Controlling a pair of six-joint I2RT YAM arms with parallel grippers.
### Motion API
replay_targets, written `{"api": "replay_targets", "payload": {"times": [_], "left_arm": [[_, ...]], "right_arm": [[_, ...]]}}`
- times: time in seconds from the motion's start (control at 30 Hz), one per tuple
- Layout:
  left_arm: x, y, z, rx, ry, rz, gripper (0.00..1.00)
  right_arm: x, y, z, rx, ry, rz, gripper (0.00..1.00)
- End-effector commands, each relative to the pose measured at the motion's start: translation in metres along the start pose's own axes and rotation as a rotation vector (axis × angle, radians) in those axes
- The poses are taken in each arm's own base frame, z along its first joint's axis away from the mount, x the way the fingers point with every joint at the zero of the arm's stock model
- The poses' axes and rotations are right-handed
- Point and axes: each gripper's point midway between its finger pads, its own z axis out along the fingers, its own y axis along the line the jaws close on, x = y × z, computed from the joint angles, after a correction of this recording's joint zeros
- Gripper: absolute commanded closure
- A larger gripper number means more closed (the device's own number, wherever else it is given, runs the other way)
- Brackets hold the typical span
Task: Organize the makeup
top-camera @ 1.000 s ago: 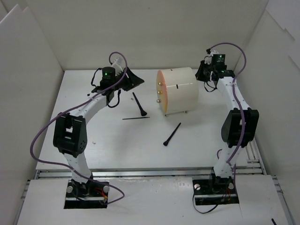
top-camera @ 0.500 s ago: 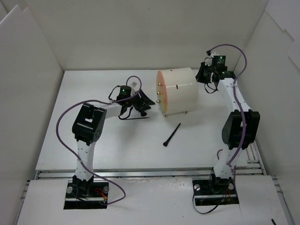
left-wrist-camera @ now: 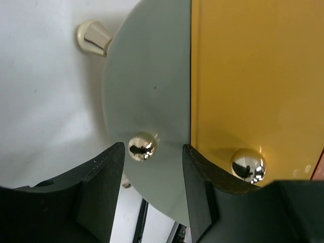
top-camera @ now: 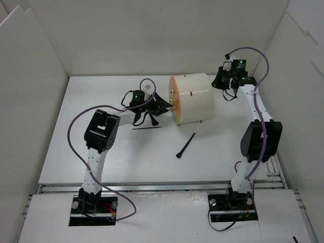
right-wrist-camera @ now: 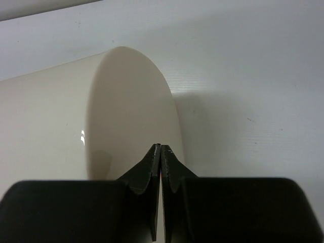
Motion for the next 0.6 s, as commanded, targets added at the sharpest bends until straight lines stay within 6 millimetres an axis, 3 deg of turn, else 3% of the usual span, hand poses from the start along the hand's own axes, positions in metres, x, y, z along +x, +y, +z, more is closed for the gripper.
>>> {"api": "replay_targets", "payload": {"times": [0.0, 0.3, 0.57], "left_arm": [[-0.019, -0.052, 0.001, 0.142, -0.042, 0.083, 0.56], [-0.009, -0.055, 0.018, 0.149, -0.009, 0.087, 0.69], [0.005, -0.072, 0.027, 0.222, 0.021, 0.067, 0.77]], "right_arm": [[-0.032, 0.011, -0.029, -0.036, -0.100, -0.034, 1.00], [-0.044, 0.003, -0.042, -0.025, -0.136, -0.027, 1.00], [-0.054, 0.003, -0.062, -0.018, -0.176, -0.029, 1.00]]}}
